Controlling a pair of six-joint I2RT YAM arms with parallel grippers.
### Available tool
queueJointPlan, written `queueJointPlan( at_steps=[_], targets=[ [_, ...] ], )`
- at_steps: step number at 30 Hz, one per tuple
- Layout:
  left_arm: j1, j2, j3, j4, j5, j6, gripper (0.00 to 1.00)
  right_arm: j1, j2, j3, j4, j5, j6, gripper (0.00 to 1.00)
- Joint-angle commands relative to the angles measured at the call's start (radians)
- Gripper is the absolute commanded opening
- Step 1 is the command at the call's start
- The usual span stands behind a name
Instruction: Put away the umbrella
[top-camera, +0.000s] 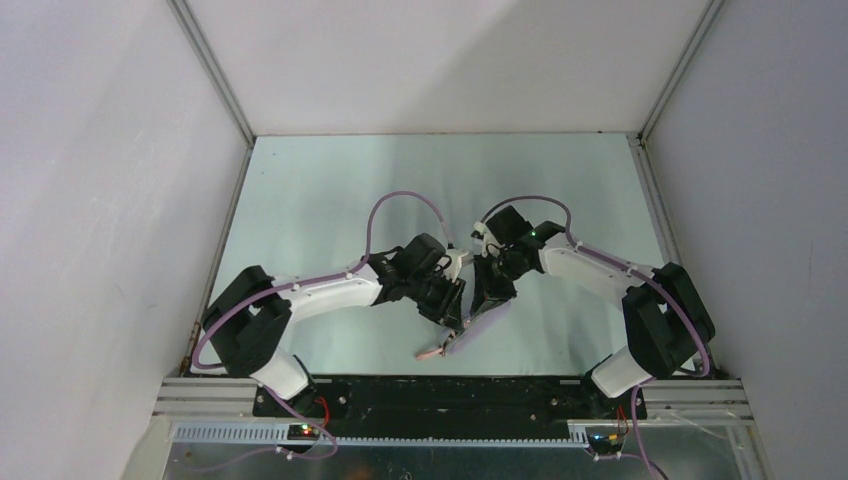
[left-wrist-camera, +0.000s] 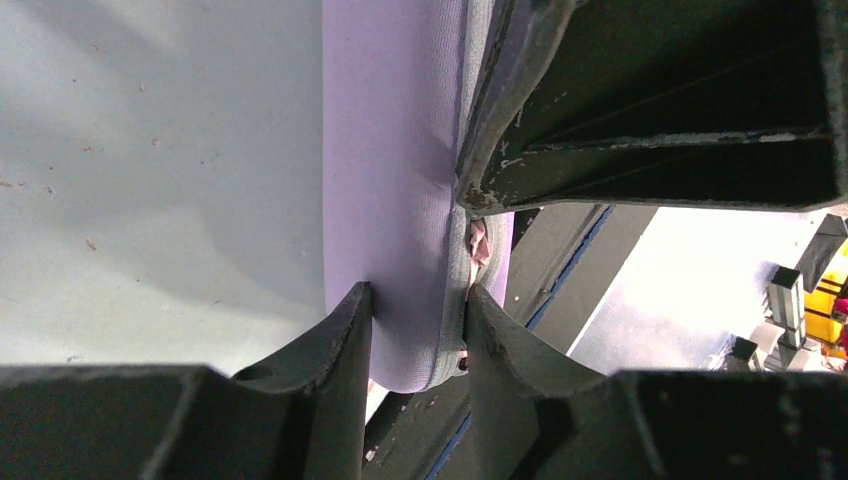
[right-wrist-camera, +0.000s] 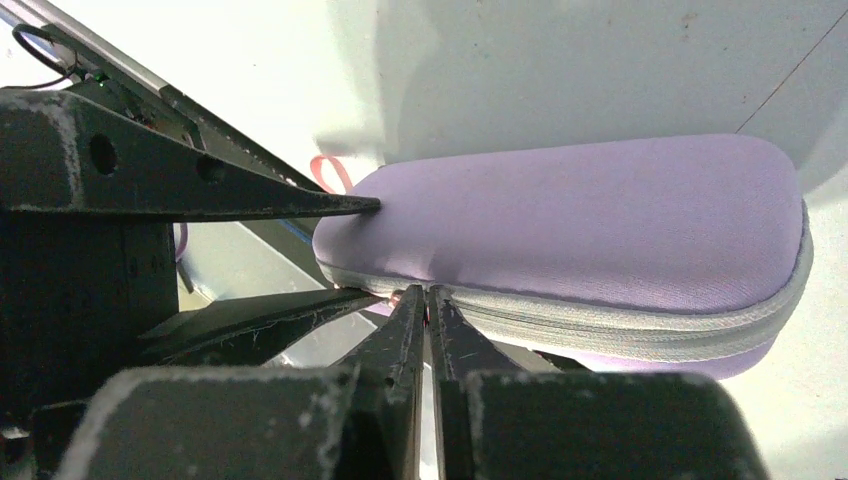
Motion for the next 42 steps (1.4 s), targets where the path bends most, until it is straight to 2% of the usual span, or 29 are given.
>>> queueJointPlan(
  at_steps=[1,10,11,13,16,18,22,27,31,33,42],
  targets=[
    [-0.013,0.029,-0.002,-0.002,-0.1,0.03,0.23,0.053,-0.007,0.005,0.078,0.02,-0.014,0.05],
    [-0.012,0.039,0.006,-0.017,-0.1,0.039,0.23,0.06,-0.012,0.004,0.019,0.026,-0.031,0.06],
    [-0.012,0.042,0.009,-0.02,-0.101,0.041,0.23,0.06,-0.015,0.004,0.017,0.023,-0.032,0.01],
    [-0.013,0.039,0.014,-0.023,-0.099,0.042,0.27,0.061,-0.015,0.004,0.014,0.011,-0.034,0.0],
    [-0.01,0.032,0.024,-0.027,-0.077,0.042,0.49,0.061,-0.014,0.004,0.026,-0.008,-0.028,0.0],
    [-0.011,0.021,0.035,-0.029,-0.067,0.039,0.59,0.062,-0.017,0.004,0.038,-0.016,-0.02,0.0],
    [-0.006,-0.003,0.058,-0.03,-0.05,0.024,0.66,0.061,-0.015,0.004,0.045,-0.024,-0.019,0.0],
    [0.016,-0.019,0.062,-0.001,-0.018,-0.013,0.67,0.06,-0.015,0.005,0.045,-0.023,-0.022,0.0],
    [0.048,-0.036,0.033,0.057,0.03,-0.059,0.57,0.06,-0.014,0.004,0.045,-0.028,-0.023,0.0],
    [0.07,-0.053,0.004,0.107,0.058,-0.09,0.56,0.061,-0.014,0.004,0.044,-0.031,-0.024,0.0],
    [0.084,-0.064,-0.013,0.13,0.077,-0.088,0.57,0.06,-0.01,0.004,0.046,-0.042,-0.026,0.0]
  ],
)
